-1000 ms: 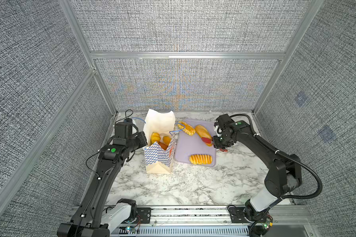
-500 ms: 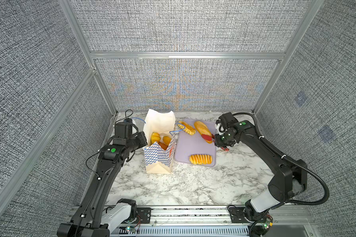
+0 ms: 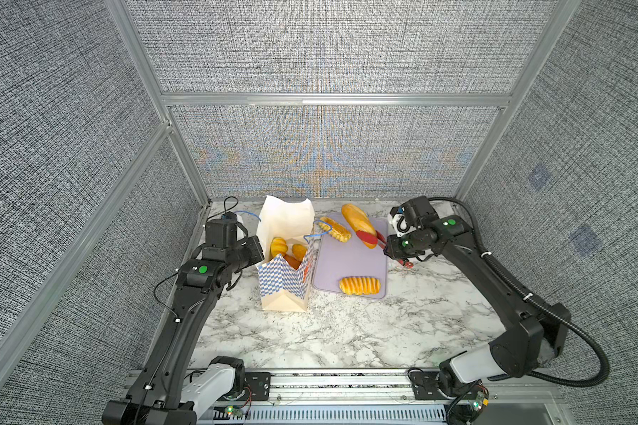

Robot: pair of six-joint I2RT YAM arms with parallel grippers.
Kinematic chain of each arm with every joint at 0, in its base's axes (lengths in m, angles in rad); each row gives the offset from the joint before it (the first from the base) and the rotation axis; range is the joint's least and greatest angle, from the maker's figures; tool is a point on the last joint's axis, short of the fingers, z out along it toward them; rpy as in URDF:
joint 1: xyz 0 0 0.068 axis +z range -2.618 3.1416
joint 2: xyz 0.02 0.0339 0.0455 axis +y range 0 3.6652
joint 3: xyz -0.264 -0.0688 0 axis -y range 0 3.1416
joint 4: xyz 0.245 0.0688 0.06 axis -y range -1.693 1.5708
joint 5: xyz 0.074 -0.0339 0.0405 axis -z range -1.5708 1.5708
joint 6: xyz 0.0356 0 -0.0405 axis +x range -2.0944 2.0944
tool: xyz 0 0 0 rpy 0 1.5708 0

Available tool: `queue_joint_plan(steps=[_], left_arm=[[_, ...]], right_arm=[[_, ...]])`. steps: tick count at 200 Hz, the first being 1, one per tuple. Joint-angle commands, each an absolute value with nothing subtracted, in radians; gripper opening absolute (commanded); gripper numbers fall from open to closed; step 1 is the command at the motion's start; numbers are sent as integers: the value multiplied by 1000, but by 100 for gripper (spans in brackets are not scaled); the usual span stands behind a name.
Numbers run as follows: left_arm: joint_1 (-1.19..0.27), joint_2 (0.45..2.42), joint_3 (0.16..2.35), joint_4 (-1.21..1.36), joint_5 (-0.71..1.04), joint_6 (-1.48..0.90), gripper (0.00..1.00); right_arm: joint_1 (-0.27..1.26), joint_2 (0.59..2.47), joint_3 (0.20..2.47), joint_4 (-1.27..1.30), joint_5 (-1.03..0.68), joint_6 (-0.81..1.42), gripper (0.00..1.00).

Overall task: Place the fake bread into the paper bag
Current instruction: 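Close the tongs on the baguette and lift it off the tray, then carry the baguette with the tongs over the open checkered bag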

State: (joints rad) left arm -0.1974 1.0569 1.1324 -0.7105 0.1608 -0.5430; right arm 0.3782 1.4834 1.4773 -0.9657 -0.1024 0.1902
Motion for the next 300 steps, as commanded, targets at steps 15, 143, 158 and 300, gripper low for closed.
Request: queue_joint_plan(steps=[15, 143, 158, 300], left_arm=[[-197, 1054, 1132, -707, 165, -543, 2], [-197, 1055, 1129, -702, 167, -548, 2], [-197, 1055, 1130, -701, 168, -548, 2], [-198, 1044, 1119, -695, 175, -554, 2]], right_arm=[[379, 1460, 1503, -940, -147, 197, 34], [381, 1377, 1592, -914, -289, 293, 34], [382, 1374, 1609, -913, -308, 307, 34], [516, 1482, 1859, -917, -332, 341, 34]])
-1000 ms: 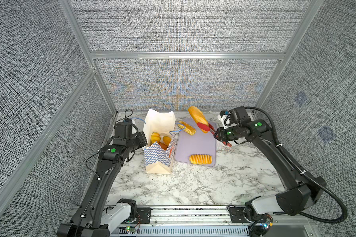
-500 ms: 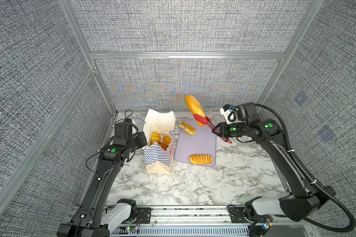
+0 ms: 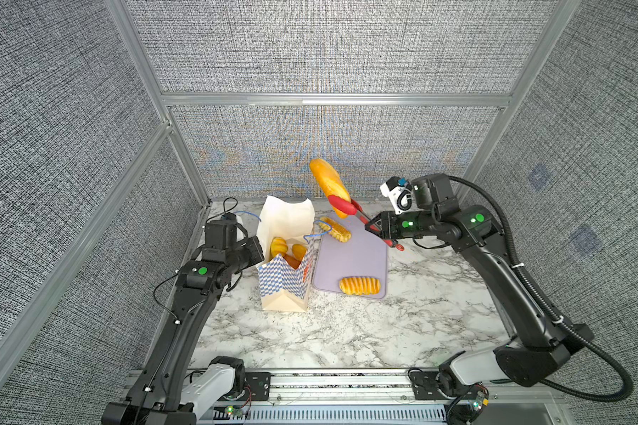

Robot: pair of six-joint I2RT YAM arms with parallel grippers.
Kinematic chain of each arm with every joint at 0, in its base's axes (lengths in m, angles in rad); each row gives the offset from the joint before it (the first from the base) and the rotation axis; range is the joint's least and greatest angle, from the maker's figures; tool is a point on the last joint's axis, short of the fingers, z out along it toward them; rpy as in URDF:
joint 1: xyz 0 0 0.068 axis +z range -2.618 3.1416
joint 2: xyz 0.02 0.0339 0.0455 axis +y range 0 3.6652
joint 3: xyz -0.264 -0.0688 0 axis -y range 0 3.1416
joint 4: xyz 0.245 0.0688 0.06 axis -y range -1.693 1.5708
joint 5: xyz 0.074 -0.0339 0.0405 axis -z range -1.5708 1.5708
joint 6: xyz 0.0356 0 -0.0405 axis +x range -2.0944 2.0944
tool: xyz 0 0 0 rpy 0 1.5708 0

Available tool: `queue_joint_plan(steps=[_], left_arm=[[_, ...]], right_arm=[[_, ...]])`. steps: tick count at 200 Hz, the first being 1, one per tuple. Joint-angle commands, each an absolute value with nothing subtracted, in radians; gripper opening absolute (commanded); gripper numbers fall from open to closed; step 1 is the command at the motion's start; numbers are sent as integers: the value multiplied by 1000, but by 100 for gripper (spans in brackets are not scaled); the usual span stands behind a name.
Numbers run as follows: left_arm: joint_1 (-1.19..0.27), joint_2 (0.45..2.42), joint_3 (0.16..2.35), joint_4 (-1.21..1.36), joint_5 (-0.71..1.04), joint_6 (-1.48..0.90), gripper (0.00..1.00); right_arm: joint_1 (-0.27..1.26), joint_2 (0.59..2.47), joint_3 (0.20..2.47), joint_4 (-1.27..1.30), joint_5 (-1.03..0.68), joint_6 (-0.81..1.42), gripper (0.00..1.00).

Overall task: Place the fake bread into the paper bag
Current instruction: 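Carry the baguette with the tongs over the open checkered bag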

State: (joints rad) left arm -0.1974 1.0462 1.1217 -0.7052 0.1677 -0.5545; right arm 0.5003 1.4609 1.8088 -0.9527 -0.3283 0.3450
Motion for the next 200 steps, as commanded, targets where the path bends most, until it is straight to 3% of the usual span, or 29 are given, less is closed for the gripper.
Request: queue_joint_plan(steps=[1, 200], left_arm=[[-197, 1045, 1120, -695, 175, -554, 2], [-196, 1048, 1108, -680, 181, -552, 2]], right_arm=[[517, 1484, 1862, -917, -332, 341, 34], [839, 1688, 2120, -1027, -101, 393, 32]])
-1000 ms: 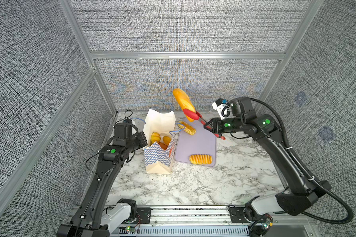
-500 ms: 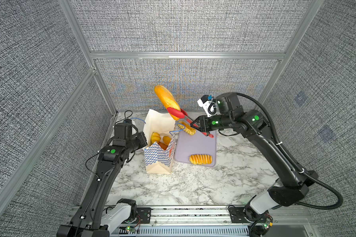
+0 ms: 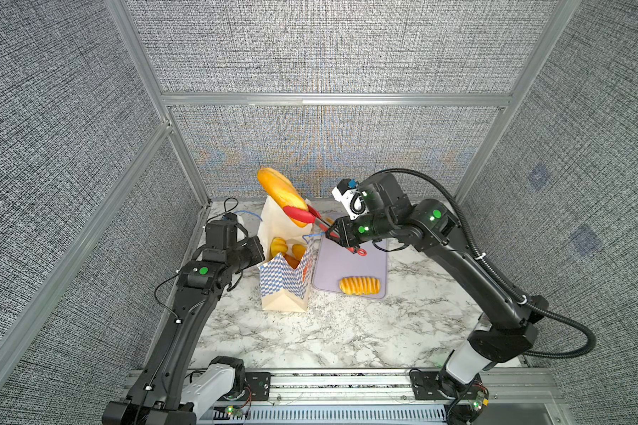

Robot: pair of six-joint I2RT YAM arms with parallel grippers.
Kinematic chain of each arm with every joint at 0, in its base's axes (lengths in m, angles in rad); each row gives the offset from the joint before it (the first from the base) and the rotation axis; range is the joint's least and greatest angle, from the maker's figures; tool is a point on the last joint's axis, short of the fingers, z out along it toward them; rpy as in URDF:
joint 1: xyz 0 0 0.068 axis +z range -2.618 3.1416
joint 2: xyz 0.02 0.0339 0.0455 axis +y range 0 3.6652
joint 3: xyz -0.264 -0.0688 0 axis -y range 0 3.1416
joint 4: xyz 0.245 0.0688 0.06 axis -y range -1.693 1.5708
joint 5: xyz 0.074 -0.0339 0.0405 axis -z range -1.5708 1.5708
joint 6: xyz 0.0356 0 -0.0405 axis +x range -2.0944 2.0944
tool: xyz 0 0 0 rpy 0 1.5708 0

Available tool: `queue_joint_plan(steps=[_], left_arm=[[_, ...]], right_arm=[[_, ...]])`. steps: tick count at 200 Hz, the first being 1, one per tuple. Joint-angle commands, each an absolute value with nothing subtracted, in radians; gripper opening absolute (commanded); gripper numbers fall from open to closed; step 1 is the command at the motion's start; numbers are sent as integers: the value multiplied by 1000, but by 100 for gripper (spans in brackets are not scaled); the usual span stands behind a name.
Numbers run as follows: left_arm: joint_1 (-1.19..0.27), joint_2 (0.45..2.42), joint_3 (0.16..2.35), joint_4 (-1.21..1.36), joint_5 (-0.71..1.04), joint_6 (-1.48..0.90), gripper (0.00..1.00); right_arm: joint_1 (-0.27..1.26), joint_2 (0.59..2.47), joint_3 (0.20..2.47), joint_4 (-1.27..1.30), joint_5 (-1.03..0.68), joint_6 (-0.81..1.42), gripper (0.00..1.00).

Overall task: Place the fake bread into the paper bag
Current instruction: 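Carry the baguette with the tongs over the open checkered bag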

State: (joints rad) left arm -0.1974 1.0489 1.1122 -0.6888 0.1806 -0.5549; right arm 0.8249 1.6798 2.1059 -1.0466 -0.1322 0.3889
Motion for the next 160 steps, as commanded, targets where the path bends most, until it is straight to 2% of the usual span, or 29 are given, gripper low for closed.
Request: queue_joint_plan(steps=[1, 160], left_arm=[[-196, 1048, 1108, -681, 181, -551, 2], [-197, 1038, 1094, -673, 178, -552, 2]], right_arm=[[840, 1689, 2120, -1028, -99, 393, 32], [930, 1652, 2026, -1062, -11, 458, 32]])
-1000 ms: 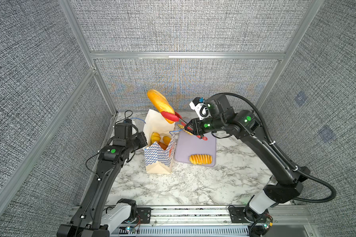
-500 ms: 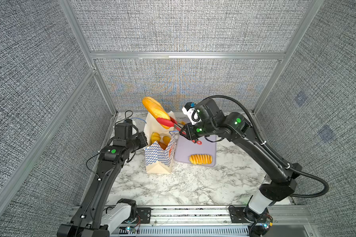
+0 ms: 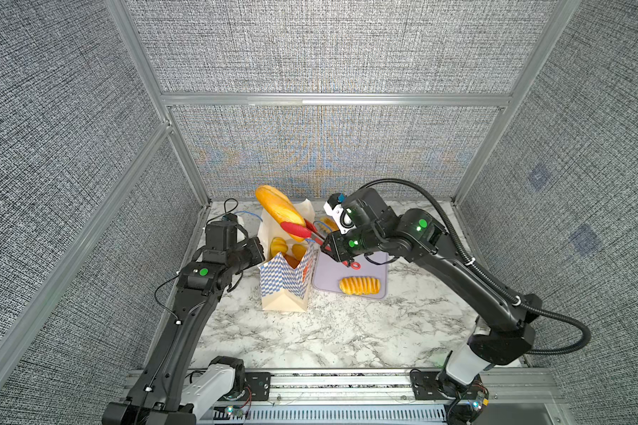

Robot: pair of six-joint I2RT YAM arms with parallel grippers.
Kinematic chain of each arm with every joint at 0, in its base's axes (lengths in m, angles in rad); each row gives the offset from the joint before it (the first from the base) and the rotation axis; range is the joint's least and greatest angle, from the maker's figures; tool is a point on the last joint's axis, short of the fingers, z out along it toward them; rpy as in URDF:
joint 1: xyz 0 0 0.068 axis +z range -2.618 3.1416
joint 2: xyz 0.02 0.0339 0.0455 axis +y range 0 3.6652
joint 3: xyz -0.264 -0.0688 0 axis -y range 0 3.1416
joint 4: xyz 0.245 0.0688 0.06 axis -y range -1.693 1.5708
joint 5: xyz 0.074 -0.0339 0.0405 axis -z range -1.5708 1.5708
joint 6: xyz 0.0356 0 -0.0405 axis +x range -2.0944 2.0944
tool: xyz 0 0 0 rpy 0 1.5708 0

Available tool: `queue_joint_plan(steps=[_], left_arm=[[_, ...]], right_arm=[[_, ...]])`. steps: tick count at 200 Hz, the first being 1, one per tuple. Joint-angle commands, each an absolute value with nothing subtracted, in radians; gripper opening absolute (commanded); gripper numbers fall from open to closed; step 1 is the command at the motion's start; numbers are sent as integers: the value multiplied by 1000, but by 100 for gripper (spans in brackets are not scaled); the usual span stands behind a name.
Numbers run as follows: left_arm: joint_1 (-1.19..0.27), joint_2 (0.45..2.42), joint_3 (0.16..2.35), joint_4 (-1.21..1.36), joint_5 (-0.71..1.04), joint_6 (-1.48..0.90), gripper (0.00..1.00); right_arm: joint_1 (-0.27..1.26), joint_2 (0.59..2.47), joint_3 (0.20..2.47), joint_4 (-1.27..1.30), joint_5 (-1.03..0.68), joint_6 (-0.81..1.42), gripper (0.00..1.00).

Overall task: Place the fake bread into the paper bag
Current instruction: 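Carry the baguette with the tongs over the open checkered bag, then lower the baguette into the bag and open the tongs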

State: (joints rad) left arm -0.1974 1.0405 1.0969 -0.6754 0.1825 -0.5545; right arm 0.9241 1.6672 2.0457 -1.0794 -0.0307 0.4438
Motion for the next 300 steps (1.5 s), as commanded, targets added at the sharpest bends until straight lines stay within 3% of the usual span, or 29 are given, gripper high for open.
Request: queue_joint_plan(steps=[1, 122, 199, 300], left_arm=[[-197, 1037, 1094, -673, 177, -552, 2], [-197, 1015, 1085, -681, 175, -554, 2], [-196, 1006, 1083, -688, 174, -552, 2], [-197, 1011, 1085, -688, 174, -552, 2]], right_arm=[[931, 1651, 2025, -1062, -11, 458, 32], [931, 1608, 1939, -1060, 26, 464, 34], [931, 1615, 1944, -1051, 18, 458, 46], [931, 1629, 1987, -1042, 8, 437, 55]])
